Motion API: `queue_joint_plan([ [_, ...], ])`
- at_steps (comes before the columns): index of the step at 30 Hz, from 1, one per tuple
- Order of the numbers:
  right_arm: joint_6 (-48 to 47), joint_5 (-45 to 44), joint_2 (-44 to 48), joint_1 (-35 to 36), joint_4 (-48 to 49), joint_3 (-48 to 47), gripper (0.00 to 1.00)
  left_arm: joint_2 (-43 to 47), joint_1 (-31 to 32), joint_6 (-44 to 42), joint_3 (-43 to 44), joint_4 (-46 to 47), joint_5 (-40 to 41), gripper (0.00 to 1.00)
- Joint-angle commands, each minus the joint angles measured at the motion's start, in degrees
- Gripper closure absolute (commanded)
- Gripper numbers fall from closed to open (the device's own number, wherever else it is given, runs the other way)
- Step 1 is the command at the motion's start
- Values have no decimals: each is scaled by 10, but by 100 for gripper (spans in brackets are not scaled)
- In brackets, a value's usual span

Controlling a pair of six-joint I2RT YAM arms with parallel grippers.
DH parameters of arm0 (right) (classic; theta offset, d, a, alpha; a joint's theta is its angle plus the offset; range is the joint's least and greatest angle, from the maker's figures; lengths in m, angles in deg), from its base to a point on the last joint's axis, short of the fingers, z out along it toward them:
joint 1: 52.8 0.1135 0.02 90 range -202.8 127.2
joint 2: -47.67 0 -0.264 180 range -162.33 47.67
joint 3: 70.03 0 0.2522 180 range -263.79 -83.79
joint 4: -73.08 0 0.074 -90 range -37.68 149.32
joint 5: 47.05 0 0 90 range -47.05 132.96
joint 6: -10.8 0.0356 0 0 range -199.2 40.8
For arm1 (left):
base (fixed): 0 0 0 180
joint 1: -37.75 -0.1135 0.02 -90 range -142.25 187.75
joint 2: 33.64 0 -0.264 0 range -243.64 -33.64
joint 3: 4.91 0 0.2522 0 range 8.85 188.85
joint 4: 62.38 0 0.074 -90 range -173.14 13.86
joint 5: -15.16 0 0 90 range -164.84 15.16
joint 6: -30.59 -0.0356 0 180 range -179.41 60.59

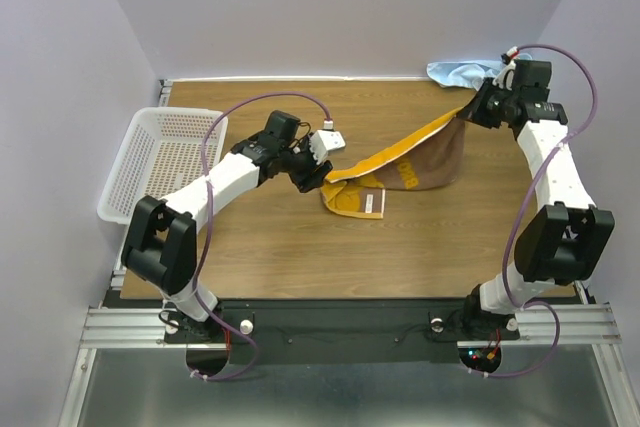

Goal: Roll the towels
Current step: Flatten the towel

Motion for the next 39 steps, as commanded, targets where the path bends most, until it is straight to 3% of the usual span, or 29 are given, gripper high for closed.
queue_joint_plan([
  [1, 104, -73, -17, -8, 111, 20, 99, -17, 13, -5, 3, 39, -5, 43],
  [5, 126, -98, -36, -8, 120, 39, 99, -49, 41, 1, 28, 53, 37, 49],
  [13, 166, -140, -61, -8, 135, 41, 99, -103, 103, -1, 61, 72, 92, 49],
  [17, 174, -136, -71, -8, 136, 34, 99, -140, 126, 6, 84, 82, 128, 45],
  [21, 173, -136, -74, -9, 137, 32, 99, -197, 125, 24, 137, 74, 165, 33],
  [31, 163, -133, -79, -14, 139, 34, 99, -242, 126, 31, 166, 69, 189, 33],
  [34, 161, -131, -80, -17, 139, 35, 99, -244, 119, 35, 167, 68, 201, 41],
  [39, 151, -129, -70, -21, 138, 39, 99, -219, 97, 52, 166, 66, 183, 73],
])
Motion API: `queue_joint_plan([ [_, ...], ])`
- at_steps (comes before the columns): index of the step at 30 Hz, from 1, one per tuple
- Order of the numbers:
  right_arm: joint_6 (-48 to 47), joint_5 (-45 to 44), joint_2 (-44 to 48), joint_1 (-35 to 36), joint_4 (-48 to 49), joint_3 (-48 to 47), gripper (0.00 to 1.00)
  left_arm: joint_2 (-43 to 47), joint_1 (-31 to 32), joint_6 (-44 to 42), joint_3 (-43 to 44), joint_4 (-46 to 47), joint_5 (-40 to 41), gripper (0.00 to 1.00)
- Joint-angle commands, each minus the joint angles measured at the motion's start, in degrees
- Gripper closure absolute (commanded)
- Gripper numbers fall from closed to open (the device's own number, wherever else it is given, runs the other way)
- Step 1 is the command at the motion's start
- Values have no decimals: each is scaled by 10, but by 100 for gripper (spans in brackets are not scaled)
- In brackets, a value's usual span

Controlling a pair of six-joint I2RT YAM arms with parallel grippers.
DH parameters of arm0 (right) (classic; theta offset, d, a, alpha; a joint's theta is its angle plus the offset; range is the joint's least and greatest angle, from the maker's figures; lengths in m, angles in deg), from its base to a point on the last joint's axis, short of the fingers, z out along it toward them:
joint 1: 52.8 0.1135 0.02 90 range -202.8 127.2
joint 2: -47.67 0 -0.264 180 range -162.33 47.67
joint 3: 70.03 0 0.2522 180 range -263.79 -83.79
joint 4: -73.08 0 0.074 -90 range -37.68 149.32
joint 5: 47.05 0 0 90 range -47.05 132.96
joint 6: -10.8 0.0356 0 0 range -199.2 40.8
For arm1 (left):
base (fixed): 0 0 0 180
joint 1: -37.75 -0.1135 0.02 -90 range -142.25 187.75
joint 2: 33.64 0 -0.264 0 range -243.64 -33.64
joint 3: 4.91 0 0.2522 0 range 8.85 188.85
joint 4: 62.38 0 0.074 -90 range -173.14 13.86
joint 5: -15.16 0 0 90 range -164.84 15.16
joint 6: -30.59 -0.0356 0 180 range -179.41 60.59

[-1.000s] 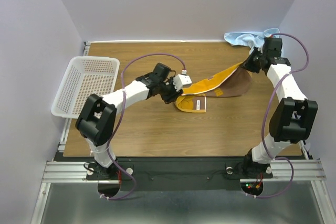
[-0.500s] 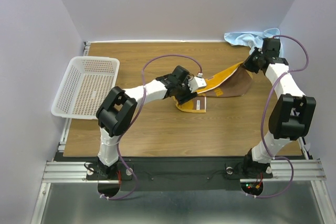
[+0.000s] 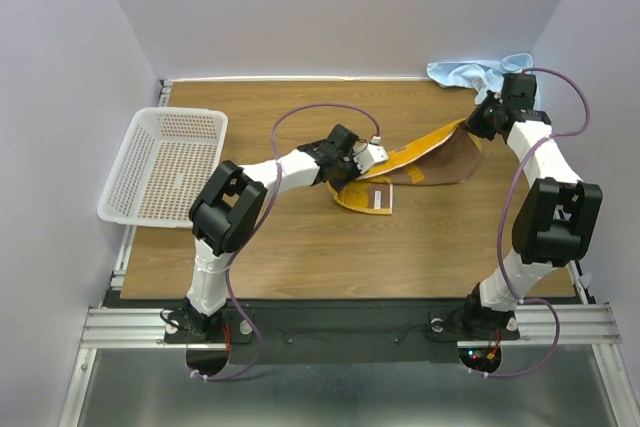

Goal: Roll the towels
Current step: Flatten the towel

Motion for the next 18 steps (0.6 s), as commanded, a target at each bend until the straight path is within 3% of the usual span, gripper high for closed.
queue_joint_plan([
  [1, -17, -3, 15, -10, 33, -18, 99, 45, -25, 21, 25, -2, -4, 80],
  [3, -24, -4, 28, -15, 32, -18, 100, 61, -42, 24, 25, -11, -13, 99],
  [4, -30, -4, 33, -21, 32, -18, 99, 78, -49, 28, 26, -14, -16, 100],
  [18, -111, -8, 182, -54, 10, -4, 99, 302, -136, -3, -39, -77, -125, 100],
])
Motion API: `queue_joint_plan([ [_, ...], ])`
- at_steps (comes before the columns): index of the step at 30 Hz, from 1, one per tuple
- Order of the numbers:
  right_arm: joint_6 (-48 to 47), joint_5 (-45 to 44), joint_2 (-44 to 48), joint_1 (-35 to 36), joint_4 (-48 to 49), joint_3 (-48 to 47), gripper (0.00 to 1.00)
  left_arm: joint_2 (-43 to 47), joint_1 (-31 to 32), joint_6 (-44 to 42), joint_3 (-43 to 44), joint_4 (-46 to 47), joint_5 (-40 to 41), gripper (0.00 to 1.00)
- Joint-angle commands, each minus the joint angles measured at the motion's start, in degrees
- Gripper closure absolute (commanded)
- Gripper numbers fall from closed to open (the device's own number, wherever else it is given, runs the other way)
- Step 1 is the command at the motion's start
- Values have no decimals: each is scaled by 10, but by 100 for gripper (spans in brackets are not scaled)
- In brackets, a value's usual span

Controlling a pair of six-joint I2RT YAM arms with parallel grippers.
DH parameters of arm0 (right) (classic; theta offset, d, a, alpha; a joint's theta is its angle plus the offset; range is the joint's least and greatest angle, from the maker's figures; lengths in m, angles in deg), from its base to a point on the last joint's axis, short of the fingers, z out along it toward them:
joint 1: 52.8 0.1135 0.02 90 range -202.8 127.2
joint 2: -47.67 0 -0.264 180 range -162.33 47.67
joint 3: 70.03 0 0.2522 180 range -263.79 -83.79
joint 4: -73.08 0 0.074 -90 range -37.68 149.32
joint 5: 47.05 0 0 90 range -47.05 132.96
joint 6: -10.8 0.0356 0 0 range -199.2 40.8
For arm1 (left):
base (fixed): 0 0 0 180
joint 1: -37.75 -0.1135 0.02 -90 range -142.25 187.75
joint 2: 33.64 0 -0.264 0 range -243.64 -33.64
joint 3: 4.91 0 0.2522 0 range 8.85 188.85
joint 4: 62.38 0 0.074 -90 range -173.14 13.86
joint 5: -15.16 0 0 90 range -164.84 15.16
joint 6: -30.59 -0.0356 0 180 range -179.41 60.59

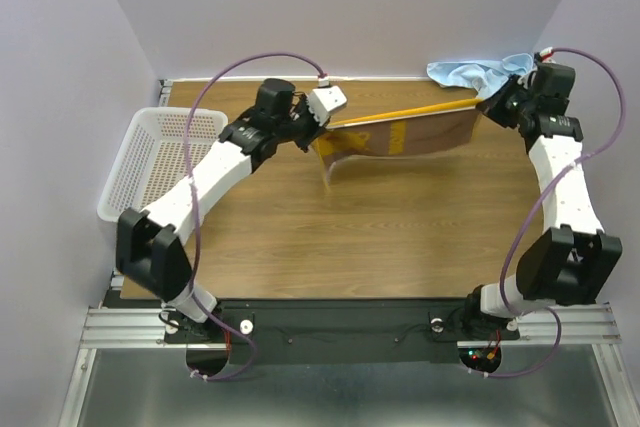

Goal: Roll the towels
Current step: Flatten the towel

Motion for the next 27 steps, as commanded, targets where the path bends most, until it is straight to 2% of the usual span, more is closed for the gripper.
queue_joint_plan([
  [1, -68, -28, 75, -24, 3, 1, 99, 92, -25, -46, -33, -80, -52, 100],
  [5, -122, -20, 184, -24, -34, 46, 99, 184, -27, -92, -85, -127, -101, 100],
  [10, -162, -12, 275, -24, -83, 94, 99, 283, -27, -114, -138, -159, -132, 100],
  [14, -156, -25, 290, -24, -103, 116, 99, 280, -34, -142, -144, -191, -153, 100],
  [18, -126, -27, 220, -24, -97, 126, 99, 219, -58, -167, -136, -185, -200, 100],
  [22, -88, -22, 84, -23, -68, 105, 99, 73, -113, -116, -80, -133, -238, 100],
  [23, -86, -23, 21, -22, -58, 89, 99, 44, -122, -96, -43, -123, -238, 100],
  [24, -82, -30, -11, -22, -54, 69, 99, 15, -134, -78, -18, -115, -235, 97],
  [25, -83, -20, -48, -21, -55, 51, 91, -43, -153, -18, 6, -98, -222, 93],
  [26, -83, -11, -98, -22, -56, 31, 73, -71, -165, 5, 61, -97, -221, 87],
  [27, -78, -10, -119, -22, -57, -9, 56, -99, -175, 29, 91, -99, -220, 74],
])
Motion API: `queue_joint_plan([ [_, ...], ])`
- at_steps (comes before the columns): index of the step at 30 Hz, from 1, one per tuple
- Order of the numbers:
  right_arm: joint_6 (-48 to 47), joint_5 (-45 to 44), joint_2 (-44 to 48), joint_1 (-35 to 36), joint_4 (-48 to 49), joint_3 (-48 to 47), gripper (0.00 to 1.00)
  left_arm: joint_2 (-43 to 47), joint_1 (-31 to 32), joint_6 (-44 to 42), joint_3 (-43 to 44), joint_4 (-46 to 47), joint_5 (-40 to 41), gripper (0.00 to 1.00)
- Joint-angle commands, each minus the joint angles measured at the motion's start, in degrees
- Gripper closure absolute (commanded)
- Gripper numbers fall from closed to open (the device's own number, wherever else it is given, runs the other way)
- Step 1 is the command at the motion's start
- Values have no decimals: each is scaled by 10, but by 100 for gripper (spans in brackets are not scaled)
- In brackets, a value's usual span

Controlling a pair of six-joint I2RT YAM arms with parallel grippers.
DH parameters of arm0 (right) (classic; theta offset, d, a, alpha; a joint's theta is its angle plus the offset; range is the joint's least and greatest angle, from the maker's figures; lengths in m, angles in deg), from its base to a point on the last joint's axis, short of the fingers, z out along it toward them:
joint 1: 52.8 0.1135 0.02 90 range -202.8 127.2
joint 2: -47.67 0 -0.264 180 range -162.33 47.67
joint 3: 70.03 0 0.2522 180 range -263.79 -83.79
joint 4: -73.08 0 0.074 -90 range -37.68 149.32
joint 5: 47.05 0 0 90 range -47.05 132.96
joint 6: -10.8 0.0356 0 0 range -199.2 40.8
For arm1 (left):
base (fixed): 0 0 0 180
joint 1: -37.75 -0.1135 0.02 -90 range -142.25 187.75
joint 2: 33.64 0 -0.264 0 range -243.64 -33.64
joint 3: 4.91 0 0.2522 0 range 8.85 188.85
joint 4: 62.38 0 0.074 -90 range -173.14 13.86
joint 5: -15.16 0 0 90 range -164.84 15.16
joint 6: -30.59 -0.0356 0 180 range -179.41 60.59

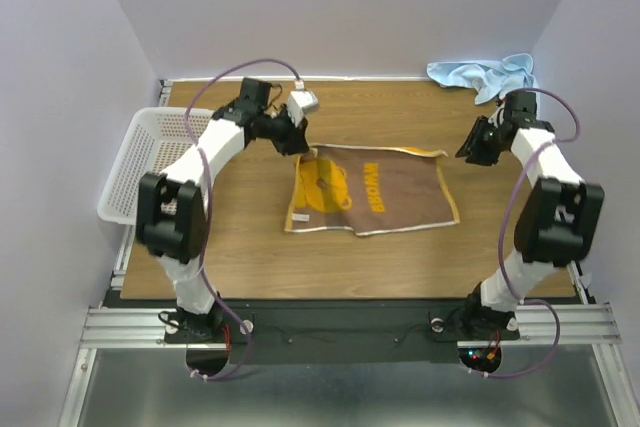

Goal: Roll the towels
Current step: Flatten the towel

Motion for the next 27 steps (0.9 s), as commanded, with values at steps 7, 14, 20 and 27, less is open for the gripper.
queue_joint_plan([
  [7, -103, -23, -45, -22, 32, -143, 5, -110, -135, 202, 178, 4, 88, 22],
  [14, -208, 94, -29, 43, -19, -64, 38, -46, -133, 139, 93, -7, 119, 31],
  [20, -228, 90, -94, 113, -44, -42, 53, -21, -125, 93, 24, -49, 133, 57],
  [27, -271, 34, -135, 160, -78, -20, 56, -15, -92, 63, -36, -63, 157, 58],
])
